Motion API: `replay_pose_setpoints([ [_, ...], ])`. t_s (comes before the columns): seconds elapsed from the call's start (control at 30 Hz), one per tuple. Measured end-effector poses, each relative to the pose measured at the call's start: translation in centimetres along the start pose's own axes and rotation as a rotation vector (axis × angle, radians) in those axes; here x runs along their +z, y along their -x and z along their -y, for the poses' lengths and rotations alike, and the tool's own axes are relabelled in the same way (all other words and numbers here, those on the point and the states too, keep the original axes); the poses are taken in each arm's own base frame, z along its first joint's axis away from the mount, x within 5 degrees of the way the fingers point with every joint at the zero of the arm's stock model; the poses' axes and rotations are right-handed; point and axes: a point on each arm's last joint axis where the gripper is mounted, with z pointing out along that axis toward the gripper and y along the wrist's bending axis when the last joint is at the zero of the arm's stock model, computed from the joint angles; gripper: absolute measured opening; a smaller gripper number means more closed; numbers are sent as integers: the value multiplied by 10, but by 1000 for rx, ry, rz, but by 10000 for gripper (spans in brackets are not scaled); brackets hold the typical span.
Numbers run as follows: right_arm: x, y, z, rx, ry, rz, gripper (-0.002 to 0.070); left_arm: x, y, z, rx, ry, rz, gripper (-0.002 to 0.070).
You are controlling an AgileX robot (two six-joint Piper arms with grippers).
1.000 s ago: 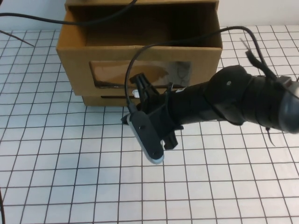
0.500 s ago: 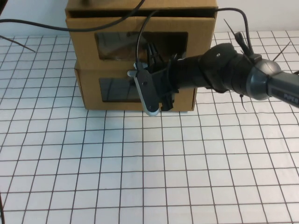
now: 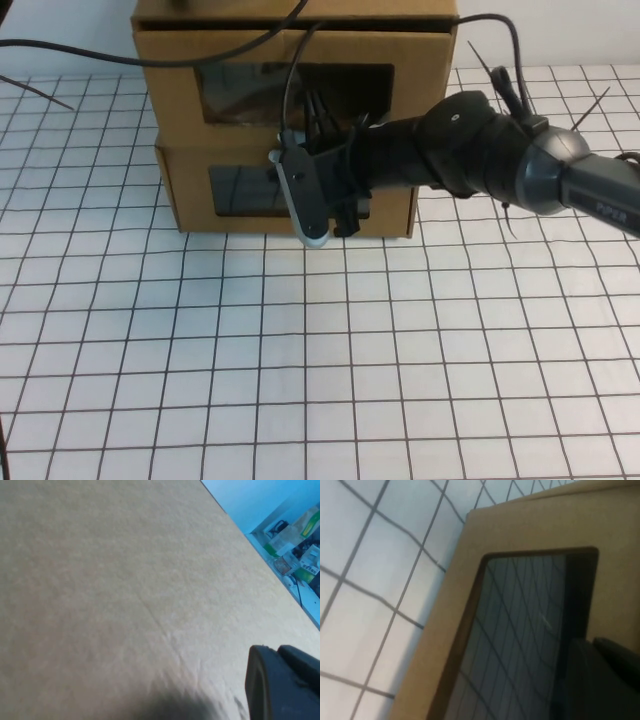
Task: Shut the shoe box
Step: Close the shoe box with your right arm
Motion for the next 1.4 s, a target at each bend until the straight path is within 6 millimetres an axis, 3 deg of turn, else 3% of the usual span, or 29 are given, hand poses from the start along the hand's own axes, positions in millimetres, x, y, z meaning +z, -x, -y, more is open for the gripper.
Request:
replay_pose_setpoints([
  [0.3, -42, 48, 4, -115, -30, -32, -16, 0, 0, -1, 3, 7, -1, -2],
  [0.43, -62, 67, -4, -185, -26, -32, -16, 0, 0, 0, 2, 4, -4, -2],
  [0.57, -69, 78, -16, -155, -12, -12, -16, 0, -1, 0, 2, 3, -6, -2],
  [0.7, -67, 67, -16, -104, -41, -73, -16, 0, -1, 0, 1, 0, -8, -2],
  [0.93, -46, -8, -18, 29, -60, -226, -16, 0, -1, 0, 4, -1, -10, -2],
  [1.0, -40, -20, -17, 64, -68, -235, -16, 0, -1, 1, 8, -7, -11, -2],
  [1.27, -38, -17, -12, 122, -82, -174, -16, 0, -1, 1, 9, -10, -14, -2],
  [1.4, -48, -5, -2, 145, -100, -93, -16, 0, -2, 1, 14, -11, -16, -2],
])
